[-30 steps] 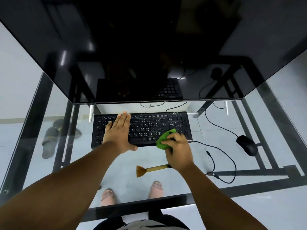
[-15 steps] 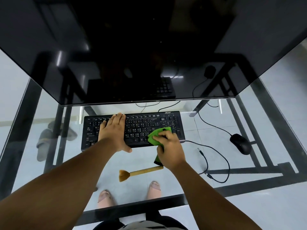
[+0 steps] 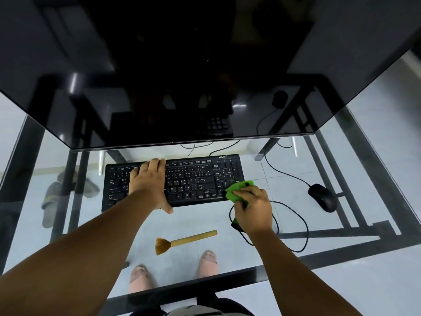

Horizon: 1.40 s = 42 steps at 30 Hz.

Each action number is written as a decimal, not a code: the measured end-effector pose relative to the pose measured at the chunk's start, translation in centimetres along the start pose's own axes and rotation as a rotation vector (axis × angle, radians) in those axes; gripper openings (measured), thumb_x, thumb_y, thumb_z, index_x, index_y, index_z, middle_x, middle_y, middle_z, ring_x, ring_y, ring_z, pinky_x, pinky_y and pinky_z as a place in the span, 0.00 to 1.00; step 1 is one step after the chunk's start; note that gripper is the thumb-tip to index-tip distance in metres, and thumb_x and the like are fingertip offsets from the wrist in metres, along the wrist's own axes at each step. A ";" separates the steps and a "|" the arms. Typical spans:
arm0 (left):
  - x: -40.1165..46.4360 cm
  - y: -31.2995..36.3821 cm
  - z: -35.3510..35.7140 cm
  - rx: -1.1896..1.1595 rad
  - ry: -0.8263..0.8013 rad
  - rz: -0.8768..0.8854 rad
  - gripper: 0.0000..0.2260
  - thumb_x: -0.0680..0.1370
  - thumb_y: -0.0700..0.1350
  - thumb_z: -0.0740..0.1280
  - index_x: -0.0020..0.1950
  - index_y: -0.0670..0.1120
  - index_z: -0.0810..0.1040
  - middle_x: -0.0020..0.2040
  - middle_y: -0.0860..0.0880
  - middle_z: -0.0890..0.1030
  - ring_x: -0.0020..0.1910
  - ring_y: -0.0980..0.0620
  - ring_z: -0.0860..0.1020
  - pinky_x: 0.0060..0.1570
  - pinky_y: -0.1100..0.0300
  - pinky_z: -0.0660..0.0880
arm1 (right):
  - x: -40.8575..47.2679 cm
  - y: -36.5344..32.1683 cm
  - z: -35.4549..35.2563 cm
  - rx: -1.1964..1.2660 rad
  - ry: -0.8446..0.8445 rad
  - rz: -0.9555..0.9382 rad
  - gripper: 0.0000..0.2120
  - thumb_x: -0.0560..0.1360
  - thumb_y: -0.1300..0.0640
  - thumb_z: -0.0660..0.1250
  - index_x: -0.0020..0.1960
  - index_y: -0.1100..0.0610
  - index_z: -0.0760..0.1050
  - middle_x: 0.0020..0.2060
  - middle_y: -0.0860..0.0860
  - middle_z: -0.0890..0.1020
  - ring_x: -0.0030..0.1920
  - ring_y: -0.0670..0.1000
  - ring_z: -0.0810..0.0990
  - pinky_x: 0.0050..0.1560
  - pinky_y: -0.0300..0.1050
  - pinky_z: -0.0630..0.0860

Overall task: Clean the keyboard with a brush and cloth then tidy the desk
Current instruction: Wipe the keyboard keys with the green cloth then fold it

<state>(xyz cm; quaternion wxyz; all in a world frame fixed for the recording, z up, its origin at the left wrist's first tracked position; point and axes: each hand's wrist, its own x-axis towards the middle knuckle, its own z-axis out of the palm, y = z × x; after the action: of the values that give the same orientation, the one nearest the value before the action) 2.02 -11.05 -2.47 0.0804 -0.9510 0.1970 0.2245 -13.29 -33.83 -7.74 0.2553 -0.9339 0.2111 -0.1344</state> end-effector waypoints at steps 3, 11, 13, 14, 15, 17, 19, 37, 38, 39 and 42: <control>0.0 0.1 -0.1 0.006 -0.010 -0.001 0.66 0.54 0.67 0.77 0.79 0.47 0.41 0.76 0.47 0.53 0.75 0.45 0.55 0.73 0.46 0.58 | 1.5 -0.3 0.1 0.024 -0.003 0.022 0.18 0.67 0.68 0.67 0.53 0.56 0.84 0.51 0.53 0.84 0.48 0.58 0.77 0.46 0.43 0.76; -0.2 0.4 -0.5 -0.001 -0.020 -0.012 0.66 0.53 0.66 0.78 0.79 0.47 0.43 0.76 0.48 0.54 0.75 0.44 0.56 0.73 0.45 0.59 | 6.2 -1.5 0.2 -0.014 -0.097 0.006 0.20 0.71 0.68 0.62 0.58 0.54 0.81 0.55 0.50 0.81 0.53 0.55 0.72 0.52 0.41 0.73; -0.3 0.4 -0.5 -0.001 -0.022 -0.012 0.66 0.53 0.67 0.78 0.78 0.47 0.42 0.76 0.48 0.54 0.75 0.45 0.56 0.72 0.45 0.60 | 5.0 -1.0 0.0 -0.024 -0.097 -0.030 0.19 0.70 0.68 0.63 0.56 0.54 0.82 0.54 0.50 0.81 0.50 0.54 0.71 0.48 0.40 0.72; -0.3 0.4 -0.5 -0.002 -0.021 -0.011 0.66 0.53 0.66 0.78 0.78 0.47 0.43 0.76 0.48 0.54 0.75 0.45 0.56 0.72 0.45 0.60 | 4.3 -0.7 -0.1 -0.023 -0.092 -0.038 0.18 0.69 0.68 0.64 0.54 0.54 0.83 0.53 0.50 0.81 0.49 0.53 0.71 0.47 0.40 0.71; -0.3 0.4 -0.5 -0.004 -0.020 -0.011 0.66 0.53 0.66 0.78 0.78 0.47 0.43 0.76 0.48 0.54 0.75 0.45 0.56 0.72 0.46 0.60 | 3.7 -0.6 -0.2 -0.022 -0.089 -0.040 0.17 0.68 0.68 0.65 0.52 0.54 0.83 0.51 0.50 0.81 0.48 0.53 0.71 0.45 0.41 0.72; -0.4 0.4 -0.5 -0.003 -0.020 -0.011 0.66 0.53 0.66 0.78 0.78 0.47 0.42 0.76 0.48 0.54 0.75 0.45 0.56 0.72 0.46 0.61 | 3.1 -0.5 -0.3 -0.019 -0.091 -0.049 0.16 0.68 0.68 0.66 0.50 0.54 0.84 0.49 0.49 0.81 0.46 0.51 0.70 0.43 0.41 0.73; -0.4 0.4 -0.5 -0.005 -0.019 -0.011 0.66 0.53 0.66 0.78 0.78 0.47 0.42 0.76 0.48 0.54 0.75 0.45 0.56 0.71 0.46 0.61 | 3.5 -0.9 -0.1 -0.024 -0.113 -0.080 0.17 0.68 0.68 0.65 0.52 0.55 0.84 0.51 0.49 0.80 0.47 0.50 0.69 0.46 0.39 0.70; -0.4 0.2 -0.4 -0.018 -0.015 -0.004 0.66 0.54 0.67 0.77 0.78 0.48 0.40 0.77 0.49 0.52 0.75 0.45 0.55 0.71 0.46 0.61 | 4.3 -2.1 0.5 -0.060 -0.082 -0.018 0.20 0.67 0.71 0.62 0.53 0.56 0.83 0.52 0.53 0.79 0.47 0.56 0.71 0.47 0.41 0.72; -0.4 0.2 -0.4 -0.019 -0.014 -0.003 0.66 0.53 0.67 0.77 0.78 0.48 0.41 0.77 0.49 0.52 0.75 0.45 0.55 0.71 0.46 0.61 | 4.9 -2.4 0.7 -0.067 -0.091 -0.011 0.21 0.68 0.71 0.62 0.54 0.56 0.83 0.52 0.53 0.79 0.48 0.57 0.71 0.48 0.43 0.73; -0.3 0.2 -0.4 -0.022 -0.008 -0.002 0.66 0.53 0.67 0.77 0.78 0.48 0.41 0.76 0.49 0.53 0.75 0.46 0.55 0.71 0.46 0.61 | 5.4 -2.6 0.8 -0.070 -0.094 -0.010 0.21 0.68 0.71 0.62 0.54 0.56 0.83 0.53 0.53 0.79 0.48 0.57 0.71 0.48 0.45 0.75; -0.3 0.1 -0.3 -0.031 -0.003 -0.003 0.66 0.53 0.67 0.77 0.78 0.48 0.43 0.76 0.49 0.54 0.74 0.46 0.56 0.71 0.46 0.61 | 5.5 -3.2 0.8 -0.066 -0.087 -0.007 0.20 0.67 0.71 0.62 0.51 0.55 0.83 0.52 0.52 0.79 0.47 0.54 0.69 0.47 0.45 0.76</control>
<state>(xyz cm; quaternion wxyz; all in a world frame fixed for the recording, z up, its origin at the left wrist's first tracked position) 1.83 -11.09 -2.11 0.0663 -0.9520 0.1920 0.2291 -7.11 -33.57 -5.96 0.2329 -0.9475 0.2008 -0.0874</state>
